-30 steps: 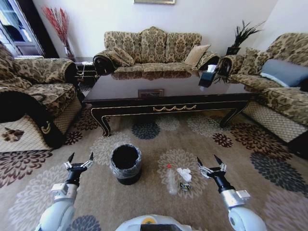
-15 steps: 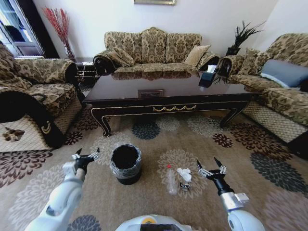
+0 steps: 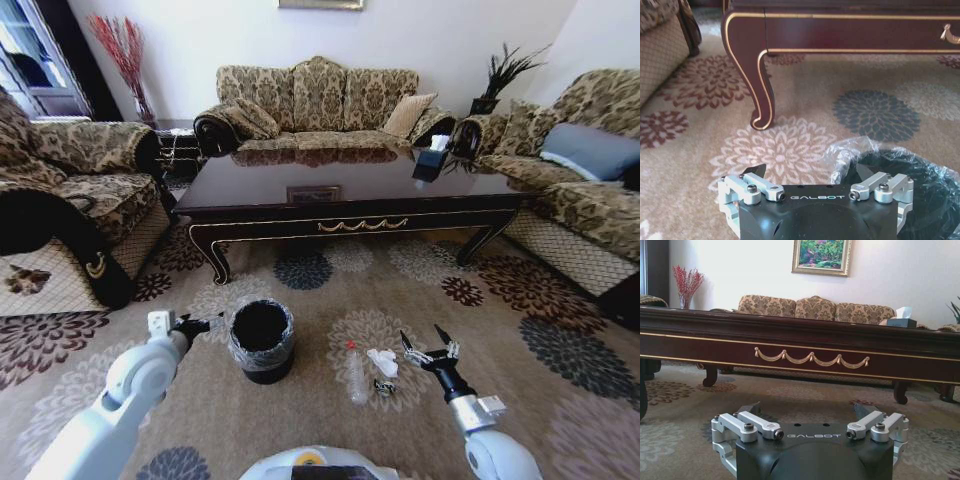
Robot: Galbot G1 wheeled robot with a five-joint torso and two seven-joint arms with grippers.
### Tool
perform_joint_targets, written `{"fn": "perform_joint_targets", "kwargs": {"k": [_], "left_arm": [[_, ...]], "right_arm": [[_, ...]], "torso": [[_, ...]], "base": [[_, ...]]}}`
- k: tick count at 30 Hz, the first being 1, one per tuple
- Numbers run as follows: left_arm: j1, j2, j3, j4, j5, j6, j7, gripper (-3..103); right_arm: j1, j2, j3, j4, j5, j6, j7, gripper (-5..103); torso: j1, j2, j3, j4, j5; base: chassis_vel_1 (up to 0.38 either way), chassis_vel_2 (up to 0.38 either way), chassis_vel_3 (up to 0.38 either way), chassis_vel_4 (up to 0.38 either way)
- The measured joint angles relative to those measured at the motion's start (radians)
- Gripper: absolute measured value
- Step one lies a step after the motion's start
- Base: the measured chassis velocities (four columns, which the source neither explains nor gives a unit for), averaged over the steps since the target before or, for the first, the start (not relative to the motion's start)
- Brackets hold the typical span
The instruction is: Move to the front of the table and pick up the trash from the floor, then place it into the trash bin.
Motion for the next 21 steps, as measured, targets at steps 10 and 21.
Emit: {"fn": "perform_joint_targets", "kwargs": {"k": [10, 21], "left_arm": [[-0.082, -0.001, 0.118, 0.129, -0.075, -0.008, -0.004, 100], [-0.153, -0.052, 0.227, 0.219, -0.111, -0.012, -0.031, 100]], "right_arm": [[0.007, -0.016, -0.004, -0.009, 0.003, -0.005, 0.003, 100], [0.001, -0.017, 0.008, -0.011, 0.008, -0.005, 0.006, 100]], "torso": [[0.0, 0.0, 0.0, 0.0004, -0.0001], [0.0, 0.0, 0.0, 0.0006, 0.0]], "base": [[0.0, 0.0, 0.0, 0.0], [0.0, 0.0, 0.0, 0.0]]}}
